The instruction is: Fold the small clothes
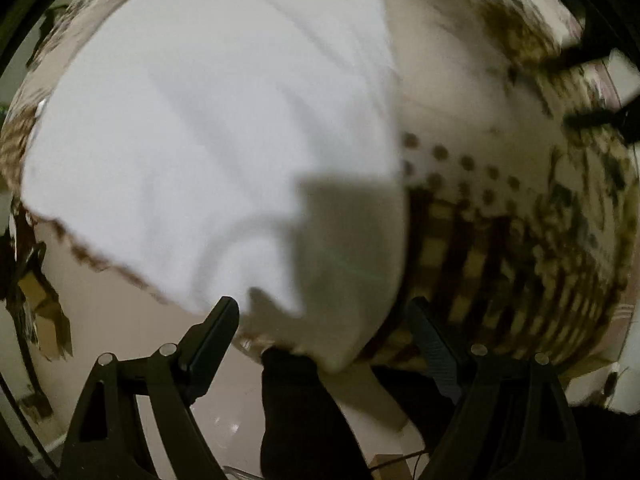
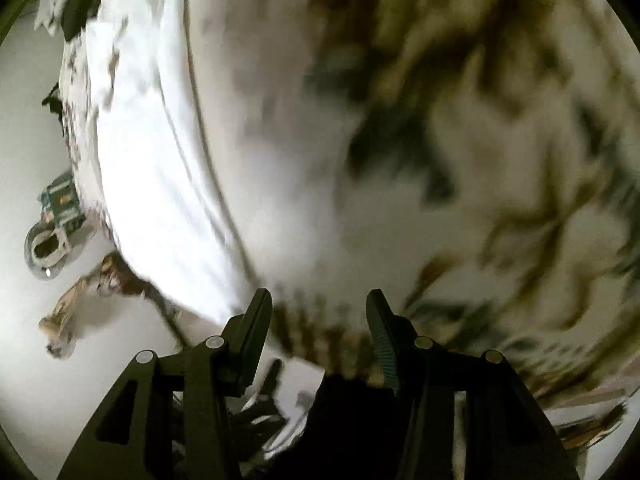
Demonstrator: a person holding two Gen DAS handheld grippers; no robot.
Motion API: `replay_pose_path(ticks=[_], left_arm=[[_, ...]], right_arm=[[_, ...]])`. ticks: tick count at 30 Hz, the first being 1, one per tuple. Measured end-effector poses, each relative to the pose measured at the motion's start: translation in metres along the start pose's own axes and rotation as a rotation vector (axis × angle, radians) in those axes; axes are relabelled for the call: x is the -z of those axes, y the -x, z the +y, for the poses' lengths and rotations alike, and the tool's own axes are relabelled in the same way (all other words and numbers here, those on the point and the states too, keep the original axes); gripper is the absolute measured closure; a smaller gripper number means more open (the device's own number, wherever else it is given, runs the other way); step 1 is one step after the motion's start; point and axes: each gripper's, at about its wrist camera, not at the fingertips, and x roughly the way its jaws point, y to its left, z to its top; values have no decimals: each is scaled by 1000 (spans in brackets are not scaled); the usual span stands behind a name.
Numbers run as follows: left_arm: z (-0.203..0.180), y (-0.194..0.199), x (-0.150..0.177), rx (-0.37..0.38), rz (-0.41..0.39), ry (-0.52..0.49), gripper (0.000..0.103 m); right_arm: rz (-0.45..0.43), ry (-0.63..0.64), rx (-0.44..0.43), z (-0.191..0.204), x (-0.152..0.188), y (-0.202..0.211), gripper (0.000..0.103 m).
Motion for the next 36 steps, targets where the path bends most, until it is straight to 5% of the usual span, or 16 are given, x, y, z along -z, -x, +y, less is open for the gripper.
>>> replay_pose_path(ticks=[1, 2, 4, 9, 13, 20, 25, 30, 32, 33, 36], left_arm=[[-2, -4, -3, -10, -9, 2, 44], [-1, -9, -7, -18, -11, 23, 84], [8, -4, -9, -11, -30, 76, 99], [31, 38, 3, 25, -116, 129, 101], [43, 66, 6, 37, -145, 112, 101], [64, 87, -9, 38, -156, 117, 101], [75, 91, -14, 49, -141, 123, 101], [95, 98, -24, 60, -130, 152, 101], [104, 102, -28, 68, -125, 164, 101], [106, 103, -29, 68, -125, 166, 101], [118, 109, -35, 74, -122, 167, 101]], right_arm=[[-20, 9, 16, 1, -7, 11, 52], [-35, 18, 30, 2, -16, 21, 52], [-59, 47, 55, 7, -31, 43, 52], [-98, 119, 78, -4, -87, 86, 52], [-169, 160, 75, 39, -153, 85, 52], [-312, 128, -82, 74, -285, 117, 52], [-301, 50, -205, 96, -369, 95, 52], [-258, 78, -206, 121, -410, 62, 53], [-273, 88, -242, 129, -416, 60, 70], [-270, 90, -265, 136, -419, 57, 90], [-281, 100, -224, 153, -423, 61, 94]])
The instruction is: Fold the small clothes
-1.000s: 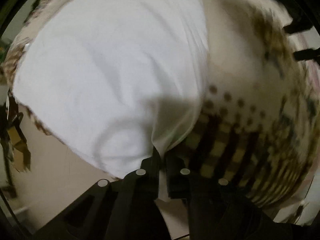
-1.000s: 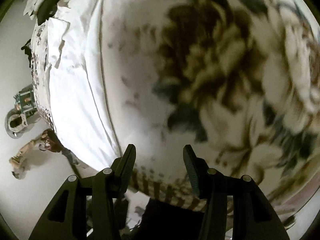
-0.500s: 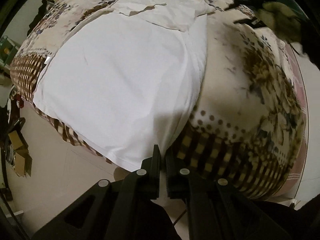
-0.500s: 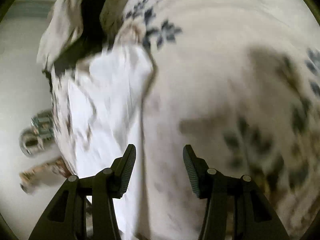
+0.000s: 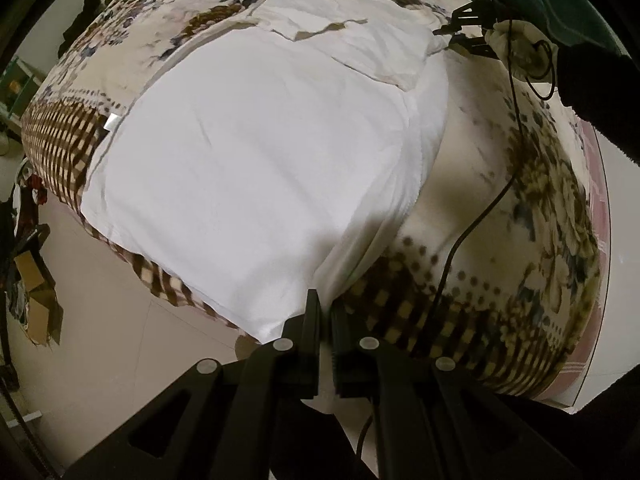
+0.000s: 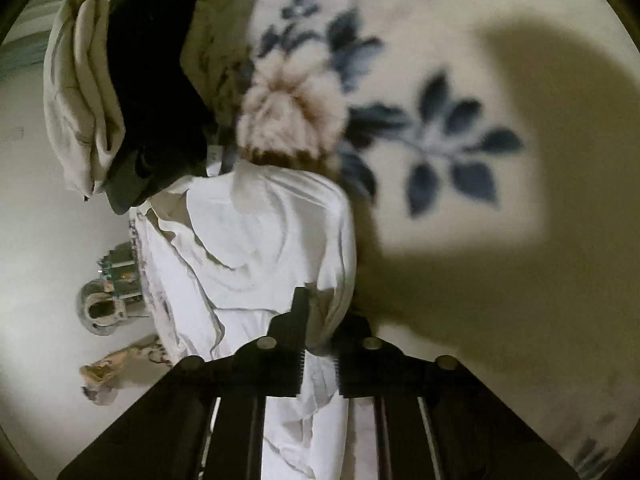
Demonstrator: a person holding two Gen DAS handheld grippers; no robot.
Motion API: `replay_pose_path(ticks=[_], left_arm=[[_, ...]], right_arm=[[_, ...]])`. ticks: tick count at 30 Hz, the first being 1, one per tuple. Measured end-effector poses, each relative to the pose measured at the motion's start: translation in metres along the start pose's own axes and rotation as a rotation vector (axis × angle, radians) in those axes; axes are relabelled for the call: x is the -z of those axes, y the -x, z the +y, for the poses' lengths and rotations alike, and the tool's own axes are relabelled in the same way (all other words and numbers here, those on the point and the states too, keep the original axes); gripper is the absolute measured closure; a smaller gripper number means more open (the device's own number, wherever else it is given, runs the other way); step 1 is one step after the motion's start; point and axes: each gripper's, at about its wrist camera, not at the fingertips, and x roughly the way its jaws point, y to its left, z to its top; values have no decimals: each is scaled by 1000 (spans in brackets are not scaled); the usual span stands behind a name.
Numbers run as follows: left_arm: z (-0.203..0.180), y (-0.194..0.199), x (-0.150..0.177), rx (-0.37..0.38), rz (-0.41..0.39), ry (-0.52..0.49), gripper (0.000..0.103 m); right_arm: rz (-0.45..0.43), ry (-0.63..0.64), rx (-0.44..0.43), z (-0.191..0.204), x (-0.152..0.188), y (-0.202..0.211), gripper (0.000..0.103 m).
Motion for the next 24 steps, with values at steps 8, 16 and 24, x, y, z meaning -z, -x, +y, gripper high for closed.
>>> replay_pose_path(ticks=[8, 16, 24], left_arm=[[52, 38, -27, 8, -45, 52, 101], [163, 53, -77, 10, -107, 155, 101], [279, 2, -113, 63, -81, 284, 101]], right_arm=[[-17, 78, 153, 87, 1, 42, 95], [-25, 216, 366, 240, 4, 39, 95], [-16, 296, 615, 359, -8, -102, 96]])
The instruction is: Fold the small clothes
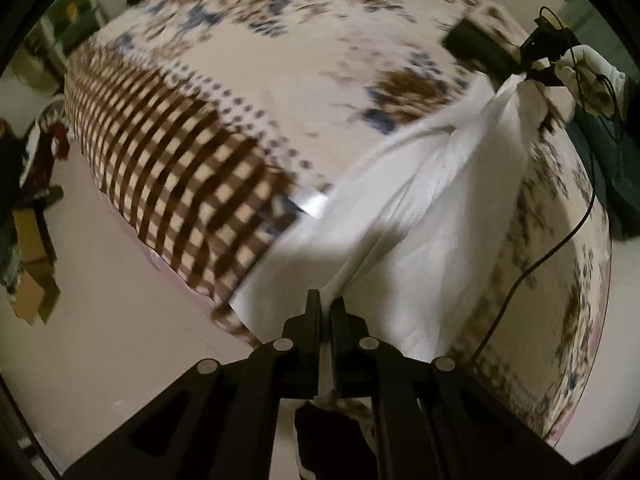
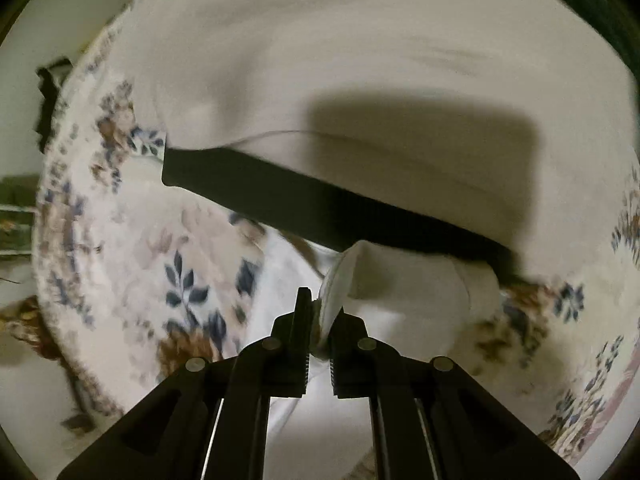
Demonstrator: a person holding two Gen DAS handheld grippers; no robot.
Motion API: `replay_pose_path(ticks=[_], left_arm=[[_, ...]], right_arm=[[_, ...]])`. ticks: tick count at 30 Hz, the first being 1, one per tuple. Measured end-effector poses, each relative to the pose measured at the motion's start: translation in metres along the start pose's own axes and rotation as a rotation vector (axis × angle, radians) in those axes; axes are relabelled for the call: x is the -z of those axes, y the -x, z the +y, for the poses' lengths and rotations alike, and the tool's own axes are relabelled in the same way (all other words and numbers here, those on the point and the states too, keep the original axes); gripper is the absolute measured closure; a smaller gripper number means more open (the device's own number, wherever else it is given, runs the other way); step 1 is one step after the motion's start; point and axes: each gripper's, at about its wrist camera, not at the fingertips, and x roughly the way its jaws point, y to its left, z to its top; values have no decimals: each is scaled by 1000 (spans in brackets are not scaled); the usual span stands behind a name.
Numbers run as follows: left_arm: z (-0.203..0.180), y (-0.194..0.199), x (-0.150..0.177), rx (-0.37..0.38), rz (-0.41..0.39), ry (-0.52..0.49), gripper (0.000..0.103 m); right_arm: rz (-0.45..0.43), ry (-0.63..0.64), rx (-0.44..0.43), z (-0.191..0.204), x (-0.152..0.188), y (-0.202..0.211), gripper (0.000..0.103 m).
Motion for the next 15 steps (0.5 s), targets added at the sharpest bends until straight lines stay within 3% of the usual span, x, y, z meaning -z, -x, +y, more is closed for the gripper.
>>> replay_pose_path(ticks=[4, 8, 9, 10, 12, 15], left_arm=[[30, -44, -12, 25, 48, 15, 101], [56, -83, -14, 45, 151, 57, 96], [63, -87, -15, 58, 168, 76, 95], [72, -89, -14, 83, 187, 107, 92], [88, -83, -13, 95, 181, 146, 83], [107, -71, -16, 90, 170, 153, 68]], right_arm=[[24, 15, 116, 42, -17, -46, 96], [60, -4, 165, 56, -24, -75, 93], [65, -20, 150, 56, -24, -78, 82], [72, -47, 101, 56, -22, -80, 62], [73, -111, -17, 49, -12, -73, 40], [70, -125, -153, 39, 28, -52, 40]])
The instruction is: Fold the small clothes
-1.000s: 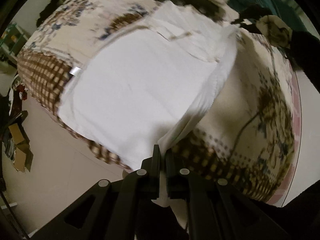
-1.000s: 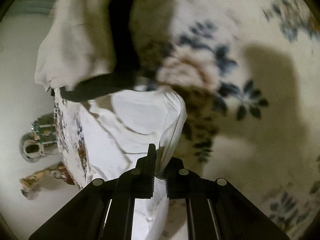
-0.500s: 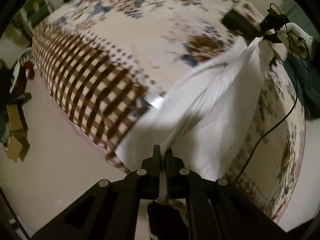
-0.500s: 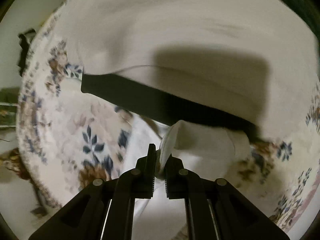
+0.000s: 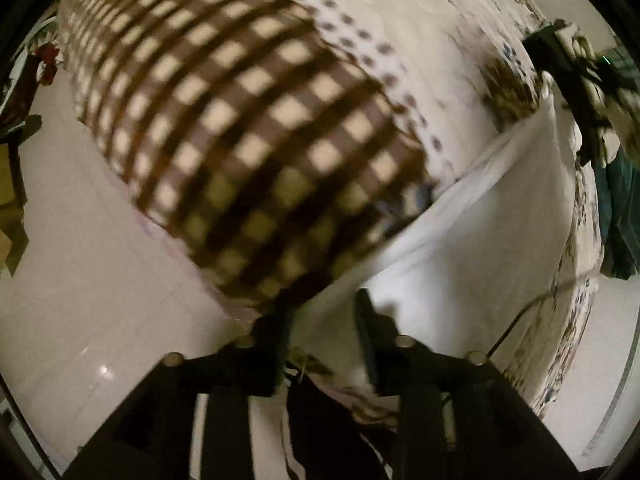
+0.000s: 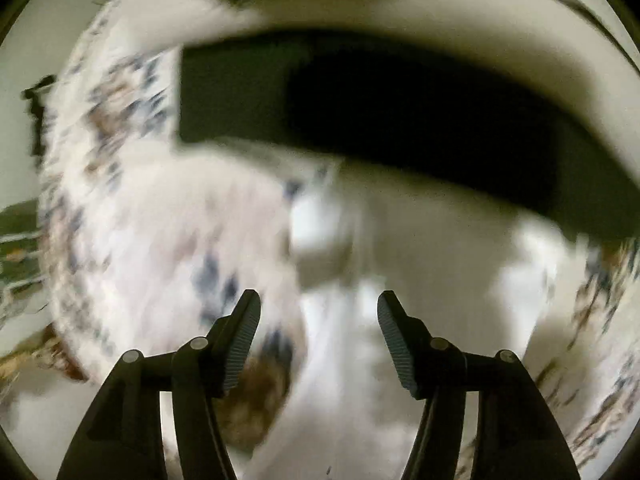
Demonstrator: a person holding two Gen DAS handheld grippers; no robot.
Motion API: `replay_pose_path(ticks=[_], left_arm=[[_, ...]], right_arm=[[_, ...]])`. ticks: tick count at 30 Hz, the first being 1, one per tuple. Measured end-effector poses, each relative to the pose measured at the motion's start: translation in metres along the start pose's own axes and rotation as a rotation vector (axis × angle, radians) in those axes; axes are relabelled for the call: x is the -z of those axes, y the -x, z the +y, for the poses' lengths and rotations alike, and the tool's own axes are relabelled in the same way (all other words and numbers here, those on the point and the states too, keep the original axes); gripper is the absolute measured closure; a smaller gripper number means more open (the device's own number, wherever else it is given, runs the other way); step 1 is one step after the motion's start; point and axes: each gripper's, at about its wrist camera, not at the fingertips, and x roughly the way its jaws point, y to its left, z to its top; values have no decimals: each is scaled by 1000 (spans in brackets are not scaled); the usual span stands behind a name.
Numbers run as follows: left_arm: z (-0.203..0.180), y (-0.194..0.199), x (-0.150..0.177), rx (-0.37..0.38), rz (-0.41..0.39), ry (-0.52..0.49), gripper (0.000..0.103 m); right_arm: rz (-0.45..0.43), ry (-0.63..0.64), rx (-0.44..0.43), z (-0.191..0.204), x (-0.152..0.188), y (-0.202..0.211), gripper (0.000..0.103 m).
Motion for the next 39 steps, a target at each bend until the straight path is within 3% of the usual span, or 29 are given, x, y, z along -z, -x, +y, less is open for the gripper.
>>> replay_pose_path(ticks=[2, 5, 9, 12, 15, 16, 17, 18, 19, 20, 21, 22, 23, 25, 31, 35, 39], left_arm=[[6, 9, -4, 21, -12, -1, 55], [6, 13, -11, 85, -8, 3, 47], [-10, 4, -18, 66, 11, -71, 47], [-17, -5, -17, 39, 21, -112, 47], [-20, -14, -10, 8, 27, -148, 48], [-22, -16, -5, 1, 23, -166, 49], [-24, -16, -1, -17, 10, -183, 61], [-28, -17, 0, -30, 5, -193, 76], [-29, -17, 3, -47, 8, -203, 103], [-29, -15, 4, -55, 3, -200, 102], [-31, -10, 7, -56, -15, -197, 102], [-32, -4, 8, -53, -30, -198, 102], [-31, 4, 12, -47, -41, -195, 102], [-33, 17, 15, -23, -52, -174, 102], [-35, 42, 29, 76, -49, -165, 102], [-41, 12, 34, 86, -1, -188, 101], [-24, -20, 32, 21, 82, -147, 100]], right_arm=[[17, 21, -54, -12, 45, 11, 40], [92, -5, -140, -42, 134, 9, 39], [237, -84, -164, -80, 262, -26, 39], [405, -198, -273, -96, 367, -64, 39], [444, -256, -316, -100, 430, -87, 39], [441, -276, -327, -100, 443, -94, 39], [436, -290, -345, -100, 455, -99, 39], [420, -299, -362, -99, 465, -105, 39], [401, -301, -363, -95, 471, -110, 40], [376, -298, -371, -93, 477, -114, 42], [366, -287, -372, -93, 482, -116, 57], [360, -275, -372, -89, 489, -120, 88], [350, -265, -363, -86, 495, -122, 99], [294, -268, -306, -83, 505, -117, 99], [159, -249, -253, -97, 530, -76, 99], [142, -204, -179, -107, 522, -65, 100], [192, -176, -140, -111, 513, -83, 99]])
